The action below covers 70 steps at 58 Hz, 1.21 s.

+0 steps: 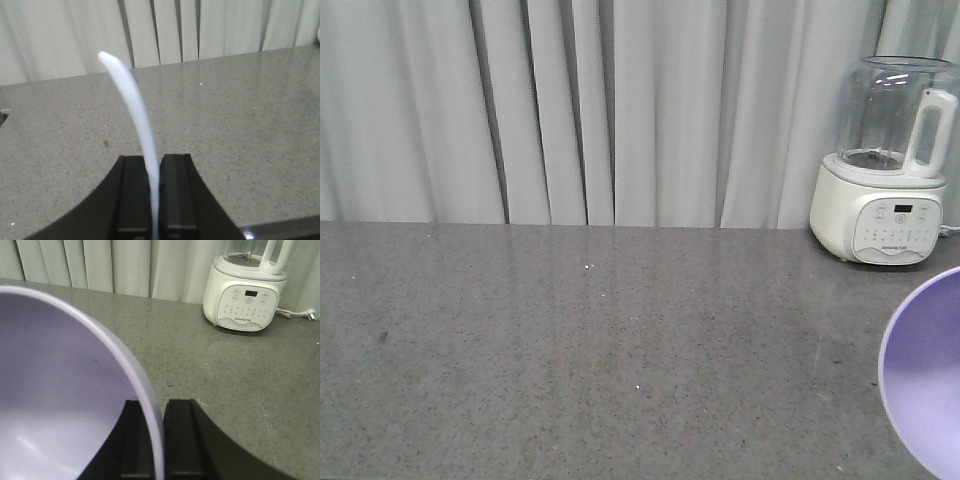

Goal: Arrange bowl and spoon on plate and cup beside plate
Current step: 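Drive the base along the counter to the pale blue plate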

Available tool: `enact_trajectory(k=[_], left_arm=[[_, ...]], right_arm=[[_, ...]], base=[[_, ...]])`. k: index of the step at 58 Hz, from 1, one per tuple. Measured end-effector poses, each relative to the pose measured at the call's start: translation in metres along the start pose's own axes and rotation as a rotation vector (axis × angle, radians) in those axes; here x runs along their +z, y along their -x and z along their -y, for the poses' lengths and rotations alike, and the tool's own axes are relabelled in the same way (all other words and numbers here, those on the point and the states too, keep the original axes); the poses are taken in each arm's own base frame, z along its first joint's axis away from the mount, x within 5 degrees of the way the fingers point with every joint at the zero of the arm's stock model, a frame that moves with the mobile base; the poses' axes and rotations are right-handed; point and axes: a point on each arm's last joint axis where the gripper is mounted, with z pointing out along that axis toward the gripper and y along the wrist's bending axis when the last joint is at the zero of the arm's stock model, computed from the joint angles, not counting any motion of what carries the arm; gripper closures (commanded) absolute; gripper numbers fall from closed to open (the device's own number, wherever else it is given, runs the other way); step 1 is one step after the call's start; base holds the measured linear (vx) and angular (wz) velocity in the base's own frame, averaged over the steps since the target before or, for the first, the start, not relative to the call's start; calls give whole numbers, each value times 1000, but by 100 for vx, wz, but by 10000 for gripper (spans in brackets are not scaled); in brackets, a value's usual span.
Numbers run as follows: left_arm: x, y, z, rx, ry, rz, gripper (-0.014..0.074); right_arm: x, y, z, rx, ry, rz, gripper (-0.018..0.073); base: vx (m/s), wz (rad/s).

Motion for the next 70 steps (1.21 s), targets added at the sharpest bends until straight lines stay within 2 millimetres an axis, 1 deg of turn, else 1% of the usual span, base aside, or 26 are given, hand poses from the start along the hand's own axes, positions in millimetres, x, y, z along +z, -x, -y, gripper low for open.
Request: enact_trajectory(k=[15, 27, 49, 70], left_arm=[[0, 0, 0, 0, 0, 0, 596], [-1, 0, 0, 0, 0, 2, 596], [-3, 1, 0, 1, 1, 9, 596], [-3, 1, 0, 1, 1, 9, 596]], right_arm=[[0, 0, 0, 0, 0, 0, 568], [0, 0, 0, 0, 0, 0, 568], [0, 0, 0, 0, 0, 0, 568], [0, 0, 0, 0, 0, 0, 568]], base=[[-23, -19], [-17, -41], [-9, -63], [1, -71]])
